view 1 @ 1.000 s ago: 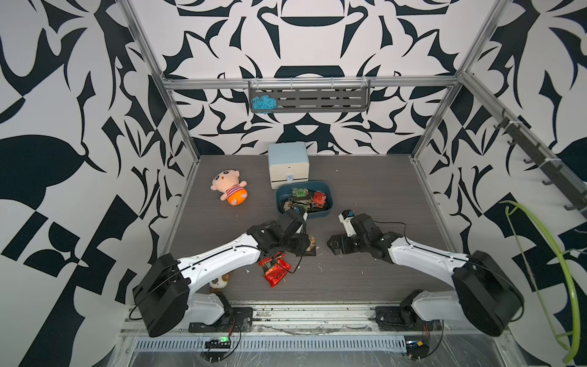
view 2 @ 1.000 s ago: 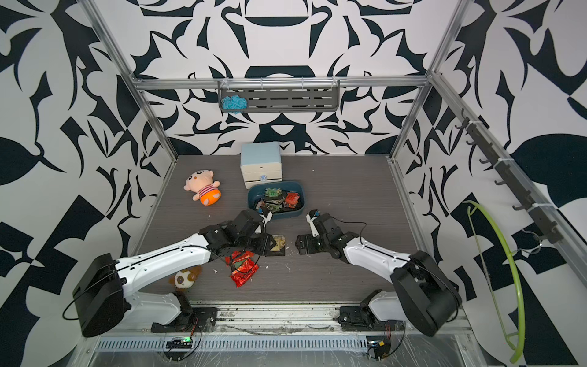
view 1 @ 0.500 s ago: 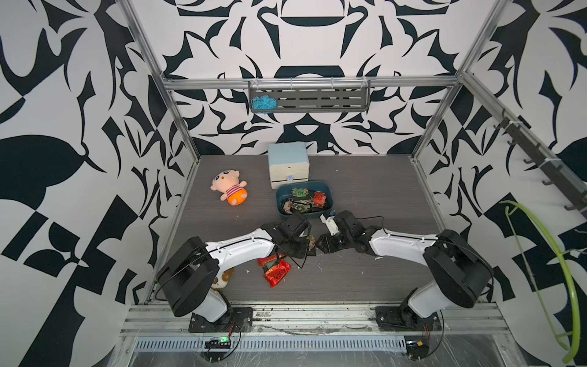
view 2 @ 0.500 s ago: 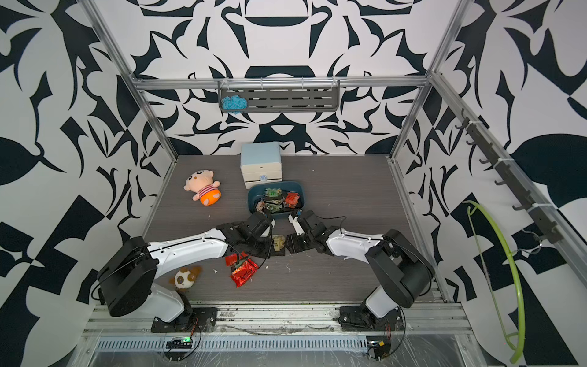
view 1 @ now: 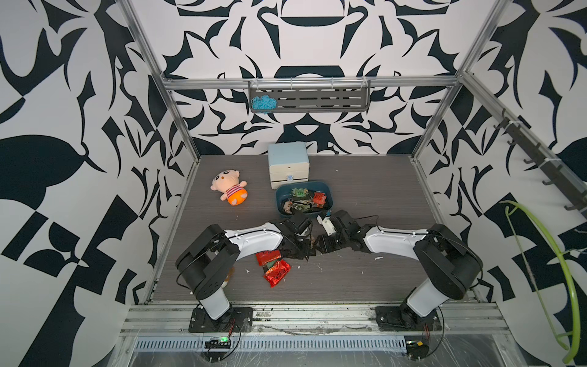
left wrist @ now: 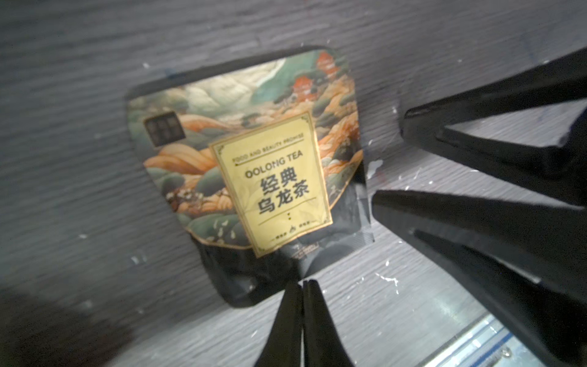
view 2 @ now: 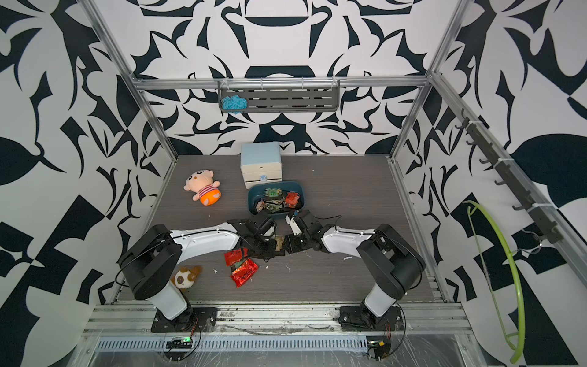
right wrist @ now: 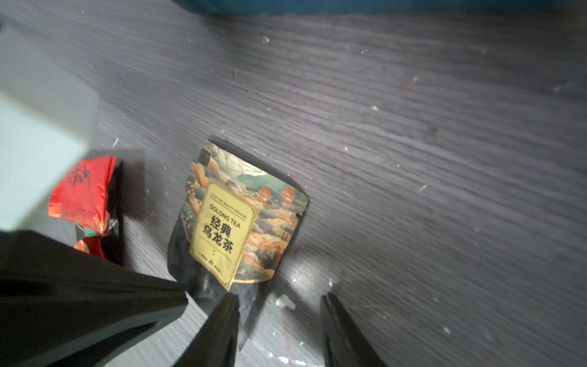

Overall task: Put the tea bags into the storage box
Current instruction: Pick up the tea bag from the center of the board.

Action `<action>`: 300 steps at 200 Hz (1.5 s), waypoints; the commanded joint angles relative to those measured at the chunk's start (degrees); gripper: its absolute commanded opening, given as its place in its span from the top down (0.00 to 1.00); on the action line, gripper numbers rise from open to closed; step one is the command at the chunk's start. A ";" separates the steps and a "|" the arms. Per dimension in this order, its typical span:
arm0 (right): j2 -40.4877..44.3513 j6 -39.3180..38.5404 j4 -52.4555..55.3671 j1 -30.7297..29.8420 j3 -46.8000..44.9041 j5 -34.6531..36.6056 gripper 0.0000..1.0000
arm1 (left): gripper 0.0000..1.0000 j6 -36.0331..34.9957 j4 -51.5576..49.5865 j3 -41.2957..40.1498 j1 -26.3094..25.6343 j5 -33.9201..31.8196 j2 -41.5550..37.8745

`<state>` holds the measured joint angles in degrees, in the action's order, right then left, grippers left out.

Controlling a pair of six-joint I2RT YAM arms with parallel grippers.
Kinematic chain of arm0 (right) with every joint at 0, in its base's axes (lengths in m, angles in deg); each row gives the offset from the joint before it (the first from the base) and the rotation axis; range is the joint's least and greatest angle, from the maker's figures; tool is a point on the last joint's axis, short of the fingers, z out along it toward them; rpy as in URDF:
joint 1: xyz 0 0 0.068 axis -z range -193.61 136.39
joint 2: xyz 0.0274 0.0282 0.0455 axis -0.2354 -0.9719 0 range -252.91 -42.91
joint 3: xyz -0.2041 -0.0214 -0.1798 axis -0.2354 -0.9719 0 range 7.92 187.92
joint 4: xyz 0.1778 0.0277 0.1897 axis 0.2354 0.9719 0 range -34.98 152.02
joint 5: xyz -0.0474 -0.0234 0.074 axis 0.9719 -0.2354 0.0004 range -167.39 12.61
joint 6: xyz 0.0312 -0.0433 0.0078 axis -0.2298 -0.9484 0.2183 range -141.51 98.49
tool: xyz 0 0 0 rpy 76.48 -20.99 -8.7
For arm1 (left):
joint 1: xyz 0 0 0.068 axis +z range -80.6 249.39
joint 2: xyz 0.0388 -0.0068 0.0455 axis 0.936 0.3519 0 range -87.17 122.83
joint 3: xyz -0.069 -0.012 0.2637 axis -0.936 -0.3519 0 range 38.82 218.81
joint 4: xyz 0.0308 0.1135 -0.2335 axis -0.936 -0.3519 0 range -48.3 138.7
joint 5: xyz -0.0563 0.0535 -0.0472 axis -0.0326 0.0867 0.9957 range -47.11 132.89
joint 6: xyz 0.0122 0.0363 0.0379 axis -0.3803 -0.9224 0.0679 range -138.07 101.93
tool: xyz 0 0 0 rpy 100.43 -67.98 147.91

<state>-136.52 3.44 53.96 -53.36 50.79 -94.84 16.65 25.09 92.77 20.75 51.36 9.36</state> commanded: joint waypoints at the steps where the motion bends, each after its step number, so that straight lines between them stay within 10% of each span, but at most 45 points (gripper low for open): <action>1: -0.10 0.77 -0.17 -0.25 2.03 -1.07 0.54 | 0.92 -0.33 -4.30 1.92 0.17 -2.47 1.45; 112: -6.35 3.03 2.25 -0.43 5.90 -2.24 0.66 | 0.95 -0.71 -5.93 2.26 0.21 -5.25 2.99; 207: -10.47 2.25 7.22 -3.14 10.08 2.02 1.00 | 0.96 -1.15 -5.84 2.34 0.13 -5.58 2.80; 300: 2.06 0.27 1.89 -3.15 2.84 5.46 1.00 | 0.86 -1.61 3.75 -4.15 -0.75 -17.10 -19.35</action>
<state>-140.17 5.25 57.02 -56.25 55.71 -92.48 15.54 26.70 90.41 20.21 39.95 -6.55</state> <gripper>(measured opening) 0.037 0.122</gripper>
